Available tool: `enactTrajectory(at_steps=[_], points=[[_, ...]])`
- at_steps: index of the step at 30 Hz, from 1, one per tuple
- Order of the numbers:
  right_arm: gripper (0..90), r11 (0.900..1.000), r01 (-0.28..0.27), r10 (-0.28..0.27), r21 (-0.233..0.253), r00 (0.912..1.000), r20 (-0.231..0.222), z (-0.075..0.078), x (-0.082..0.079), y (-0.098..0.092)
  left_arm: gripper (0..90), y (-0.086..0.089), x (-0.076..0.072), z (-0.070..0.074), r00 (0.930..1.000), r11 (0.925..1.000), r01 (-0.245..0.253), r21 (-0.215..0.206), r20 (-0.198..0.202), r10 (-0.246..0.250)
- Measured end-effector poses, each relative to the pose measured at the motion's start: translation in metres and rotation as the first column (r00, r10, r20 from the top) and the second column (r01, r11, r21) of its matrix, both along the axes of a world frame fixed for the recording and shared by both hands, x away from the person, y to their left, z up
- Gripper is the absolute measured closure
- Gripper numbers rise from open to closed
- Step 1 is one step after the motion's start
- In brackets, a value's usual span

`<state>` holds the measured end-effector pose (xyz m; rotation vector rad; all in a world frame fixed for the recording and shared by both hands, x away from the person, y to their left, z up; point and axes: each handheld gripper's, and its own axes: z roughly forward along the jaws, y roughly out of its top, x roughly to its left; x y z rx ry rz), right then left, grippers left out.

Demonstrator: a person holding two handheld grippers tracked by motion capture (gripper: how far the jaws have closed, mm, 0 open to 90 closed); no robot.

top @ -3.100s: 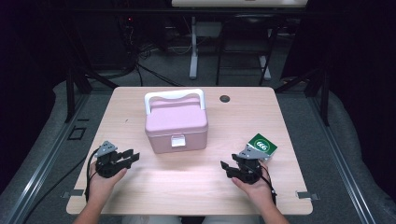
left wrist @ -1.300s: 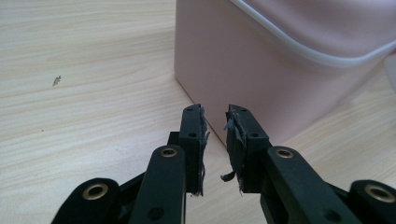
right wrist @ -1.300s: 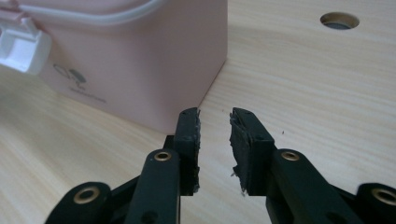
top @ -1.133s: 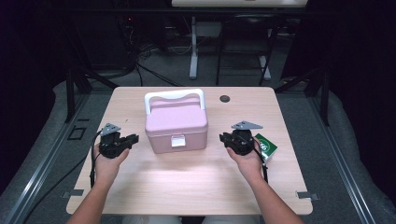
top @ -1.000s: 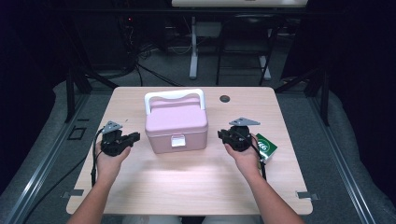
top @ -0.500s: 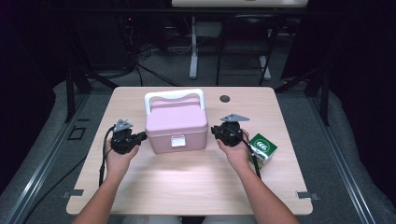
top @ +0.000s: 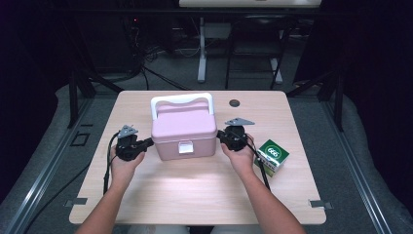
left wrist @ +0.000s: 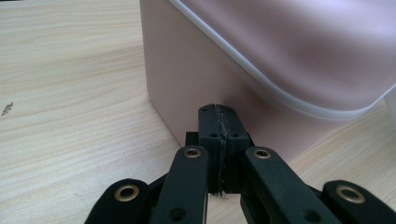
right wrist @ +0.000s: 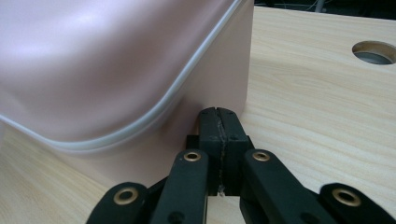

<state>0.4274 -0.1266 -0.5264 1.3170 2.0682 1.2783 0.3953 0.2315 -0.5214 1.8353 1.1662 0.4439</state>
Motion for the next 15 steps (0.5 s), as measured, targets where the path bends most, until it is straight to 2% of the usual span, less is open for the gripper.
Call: enactTrajectory(at_steps=[3, 5, 15], points=[[90.0, 1.0, 0.005, -0.005, 0.012, 1.0, -0.004, -0.001, -0.001, 0.0, 90.0, -0.001, 0.0, 0.001, 1.0, 0.9999, -0.008, 0.007, -0.002, 0.008], [90.0, 1.0, 0.005, -0.005, 0.012, 1.0, -0.001, -0.001, -0.003, 0.0, 90.0, -0.001, 0.0, 0.001, 0.9998, 0.9998, -0.016, -0.007, -0.011, 0.016], [90.0, 1.0, 0.026, -0.026, 0.016, 0.9996, -0.005, -0.001, -0.012, 0.0, 90.0, -0.005, -0.004, 0.002, 0.9998, 0.9995, -0.019, 0.025, -0.005, 0.019]])
